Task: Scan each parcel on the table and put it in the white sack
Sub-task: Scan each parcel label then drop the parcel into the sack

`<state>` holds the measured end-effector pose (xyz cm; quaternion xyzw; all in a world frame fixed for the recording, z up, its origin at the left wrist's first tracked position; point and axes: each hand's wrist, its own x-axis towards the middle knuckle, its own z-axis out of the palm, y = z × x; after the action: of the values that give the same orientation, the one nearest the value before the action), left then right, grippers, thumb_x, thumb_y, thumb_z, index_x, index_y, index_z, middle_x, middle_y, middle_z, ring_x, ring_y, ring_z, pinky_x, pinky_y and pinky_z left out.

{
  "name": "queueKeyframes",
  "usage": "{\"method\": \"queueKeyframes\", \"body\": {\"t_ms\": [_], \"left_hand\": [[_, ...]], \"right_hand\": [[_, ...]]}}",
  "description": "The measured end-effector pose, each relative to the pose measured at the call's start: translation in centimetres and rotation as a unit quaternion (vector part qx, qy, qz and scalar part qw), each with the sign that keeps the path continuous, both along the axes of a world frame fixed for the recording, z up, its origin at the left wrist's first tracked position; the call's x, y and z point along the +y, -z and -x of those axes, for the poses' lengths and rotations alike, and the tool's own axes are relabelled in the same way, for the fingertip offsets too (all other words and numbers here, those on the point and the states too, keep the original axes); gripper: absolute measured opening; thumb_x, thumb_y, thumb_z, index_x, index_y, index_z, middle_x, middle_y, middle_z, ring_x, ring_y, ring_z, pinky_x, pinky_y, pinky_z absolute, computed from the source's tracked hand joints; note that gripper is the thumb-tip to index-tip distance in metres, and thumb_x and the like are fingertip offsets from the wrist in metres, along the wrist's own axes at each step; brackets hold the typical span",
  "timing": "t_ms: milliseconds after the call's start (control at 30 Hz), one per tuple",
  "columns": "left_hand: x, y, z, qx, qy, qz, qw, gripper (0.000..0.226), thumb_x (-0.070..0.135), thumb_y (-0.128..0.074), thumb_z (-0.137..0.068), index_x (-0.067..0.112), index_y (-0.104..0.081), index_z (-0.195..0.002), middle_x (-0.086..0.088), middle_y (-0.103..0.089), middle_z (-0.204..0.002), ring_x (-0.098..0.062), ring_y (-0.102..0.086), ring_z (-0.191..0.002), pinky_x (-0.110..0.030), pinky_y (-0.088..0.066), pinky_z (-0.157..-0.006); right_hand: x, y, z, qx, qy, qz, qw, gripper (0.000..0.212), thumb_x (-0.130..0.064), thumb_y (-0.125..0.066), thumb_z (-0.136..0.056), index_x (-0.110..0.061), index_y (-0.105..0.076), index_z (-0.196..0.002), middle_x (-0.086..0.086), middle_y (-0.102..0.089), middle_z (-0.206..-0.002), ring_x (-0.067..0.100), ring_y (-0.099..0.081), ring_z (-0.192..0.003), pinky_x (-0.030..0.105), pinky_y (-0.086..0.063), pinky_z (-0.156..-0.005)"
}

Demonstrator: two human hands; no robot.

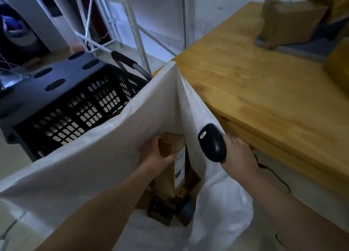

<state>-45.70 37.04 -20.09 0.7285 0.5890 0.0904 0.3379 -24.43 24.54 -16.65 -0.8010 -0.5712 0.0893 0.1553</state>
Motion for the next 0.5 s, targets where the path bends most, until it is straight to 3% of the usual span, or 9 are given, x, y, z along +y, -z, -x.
{"method": "queueKeyframes", "body": {"t_ms": [67, 133, 367, 500], "left_hand": [[0.1, 1.3, -0.9, 0.022, 0.021, -0.009, 0.999, 0.081, 0.048, -0.075, -0.076, 0.027, -0.029, -0.14, -0.005, -0.034, -0.141, -0.025, -0.038, -0.129, -0.042, -0.042, -0.103], [-0.1, 2.3, -1.8, 0.022, 0.03, 0.007, 0.999, 0.082, 0.044, -0.073, -0.079, 0.027, -0.025, -0.143, -0.006, -0.032, -0.142, -0.026, -0.041, -0.126, -0.038, -0.044, -0.098], [0.9, 5.0, -6.1, 0.068, 0.109, -0.014, 0.992, 0.083, 0.05, -0.064, -0.084, 0.029, -0.018, -0.15, -0.015, -0.028, -0.146, -0.033, -0.038, -0.128, -0.04, -0.04, -0.104], [1.9, 6.0, -7.5, 0.092, 0.152, -0.005, 0.984, 0.074, 0.044, -0.06, -0.09, 0.026, -0.021, -0.15, -0.013, -0.034, -0.145, -0.033, -0.042, -0.127, -0.039, -0.043, -0.099]], "right_hand": [[-0.2, -0.8, -0.7, -0.043, 0.009, -0.061, 0.997, 0.033, 0.009, -0.066, -0.061, -0.006, -0.059, -0.09, 0.013, -0.064, -0.078, 0.036, -0.062, -0.073, 0.03, -0.037, -0.063], [-0.7, -2.1, -1.6, -0.072, 0.036, -0.122, 0.989, 0.035, 0.013, -0.066, -0.054, -0.005, -0.056, -0.082, 0.012, -0.06, -0.069, 0.036, -0.058, -0.061, 0.03, -0.033, -0.059], [0.0, -2.8, -2.2, -0.153, 0.067, -0.167, 0.972, 0.042, 0.011, -0.074, -0.047, -0.004, -0.057, -0.082, 0.009, -0.058, -0.066, 0.033, -0.055, -0.056, 0.03, -0.032, -0.059], [0.0, -2.2, -2.9, -0.15, 0.064, -0.154, 0.974, 0.036, 0.011, -0.07, -0.054, -0.005, -0.056, -0.084, 0.01, -0.057, -0.07, 0.033, -0.053, -0.06, 0.031, -0.032, -0.061]]}}
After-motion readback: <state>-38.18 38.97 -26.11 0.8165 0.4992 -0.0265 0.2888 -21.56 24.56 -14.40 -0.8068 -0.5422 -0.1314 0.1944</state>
